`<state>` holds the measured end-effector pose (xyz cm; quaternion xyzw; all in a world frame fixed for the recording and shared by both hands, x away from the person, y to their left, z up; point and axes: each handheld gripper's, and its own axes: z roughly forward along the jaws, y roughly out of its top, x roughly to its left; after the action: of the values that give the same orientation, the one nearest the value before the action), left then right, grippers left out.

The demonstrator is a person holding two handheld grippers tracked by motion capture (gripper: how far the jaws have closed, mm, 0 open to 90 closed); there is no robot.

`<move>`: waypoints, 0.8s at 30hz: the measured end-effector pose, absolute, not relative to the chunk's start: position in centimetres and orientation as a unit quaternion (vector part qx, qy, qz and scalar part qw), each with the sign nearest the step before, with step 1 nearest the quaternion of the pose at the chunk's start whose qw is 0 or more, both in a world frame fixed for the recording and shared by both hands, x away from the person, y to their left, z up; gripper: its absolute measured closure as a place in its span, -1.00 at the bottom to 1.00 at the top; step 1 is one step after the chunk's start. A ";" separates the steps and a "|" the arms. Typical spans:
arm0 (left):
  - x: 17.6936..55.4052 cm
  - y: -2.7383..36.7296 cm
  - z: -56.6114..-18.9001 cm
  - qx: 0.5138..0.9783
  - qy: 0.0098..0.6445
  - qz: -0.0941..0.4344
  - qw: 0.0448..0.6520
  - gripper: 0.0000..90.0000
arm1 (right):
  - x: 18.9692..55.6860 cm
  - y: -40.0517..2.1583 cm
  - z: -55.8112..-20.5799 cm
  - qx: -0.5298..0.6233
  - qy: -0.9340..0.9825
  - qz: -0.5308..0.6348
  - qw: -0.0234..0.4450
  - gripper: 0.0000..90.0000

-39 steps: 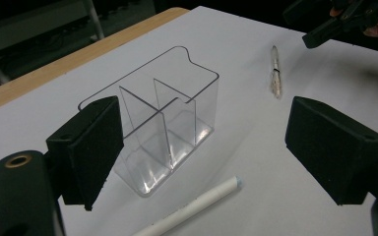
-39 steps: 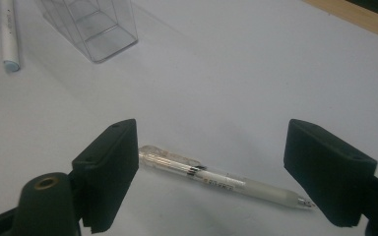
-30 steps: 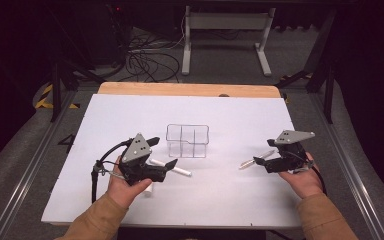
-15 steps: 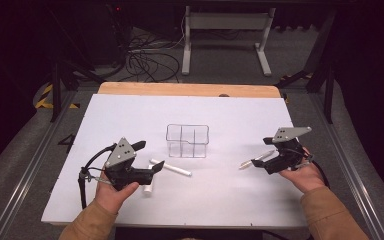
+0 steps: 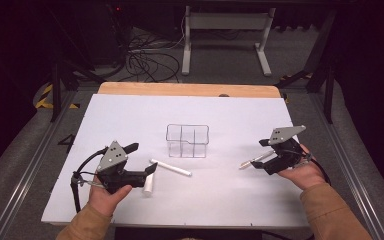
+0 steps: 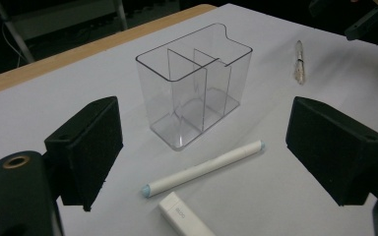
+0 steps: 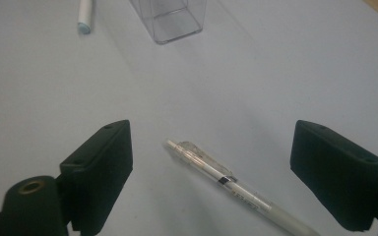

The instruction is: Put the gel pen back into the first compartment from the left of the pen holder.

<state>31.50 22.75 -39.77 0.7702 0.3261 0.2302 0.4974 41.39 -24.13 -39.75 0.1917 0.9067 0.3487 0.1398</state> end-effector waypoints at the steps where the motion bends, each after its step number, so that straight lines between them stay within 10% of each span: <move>1: 31.5 22.9 -39.8 0.770 0.327 0.231 0.497 -0.67 | 41.4 -24.1 -39.8 0.192 0.907 0.349 0.140 -0.60; 24: 31.0 24.1 -40.1 0.764 0.337 0.240 0.495 -0.67 | 42.9 -22.9 -39.5 0.136 0.940 0.277 0.144 -0.27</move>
<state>30.95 24.10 -40.08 0.7642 0.3365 0.2397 0.4953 42.90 -22.94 -39.54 0.1358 0.9403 0.2768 0.1443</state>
